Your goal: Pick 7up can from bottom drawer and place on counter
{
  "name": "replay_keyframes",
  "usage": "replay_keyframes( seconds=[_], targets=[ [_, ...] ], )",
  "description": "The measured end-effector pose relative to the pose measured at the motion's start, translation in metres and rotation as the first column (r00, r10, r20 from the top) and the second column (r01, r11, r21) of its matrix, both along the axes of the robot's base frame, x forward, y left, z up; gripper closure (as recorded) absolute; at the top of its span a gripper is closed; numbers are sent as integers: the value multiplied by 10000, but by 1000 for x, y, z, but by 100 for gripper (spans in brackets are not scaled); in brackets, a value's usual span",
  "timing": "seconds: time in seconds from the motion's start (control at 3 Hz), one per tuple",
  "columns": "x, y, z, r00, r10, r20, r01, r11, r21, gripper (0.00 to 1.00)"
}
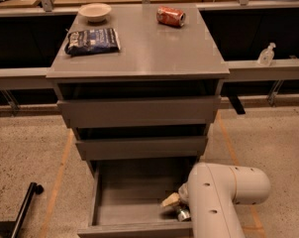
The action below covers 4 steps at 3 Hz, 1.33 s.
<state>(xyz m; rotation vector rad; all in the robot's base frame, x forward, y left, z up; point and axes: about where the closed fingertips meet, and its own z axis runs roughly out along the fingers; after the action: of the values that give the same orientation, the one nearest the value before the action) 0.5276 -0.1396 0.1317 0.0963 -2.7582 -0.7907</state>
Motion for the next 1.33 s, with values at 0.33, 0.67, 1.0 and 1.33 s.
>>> replay_keyframes(
  seconds=[0.33, 0.67, 1.0, 1.33],
  targets=[
    [-3, -1, -2, 9999, -87, -103, 86, 9999, -79, 41],
    [-13, -6, -15, 9985, -408, -367, 399, 9989, -264, 64],
    [-15, -9, -17, 9976, -586, -362, 574, 9978, -326, 88],
    [-15, -8, -14, 9979, -574, -300, 565, 9980, -287, 100]
  ],
)
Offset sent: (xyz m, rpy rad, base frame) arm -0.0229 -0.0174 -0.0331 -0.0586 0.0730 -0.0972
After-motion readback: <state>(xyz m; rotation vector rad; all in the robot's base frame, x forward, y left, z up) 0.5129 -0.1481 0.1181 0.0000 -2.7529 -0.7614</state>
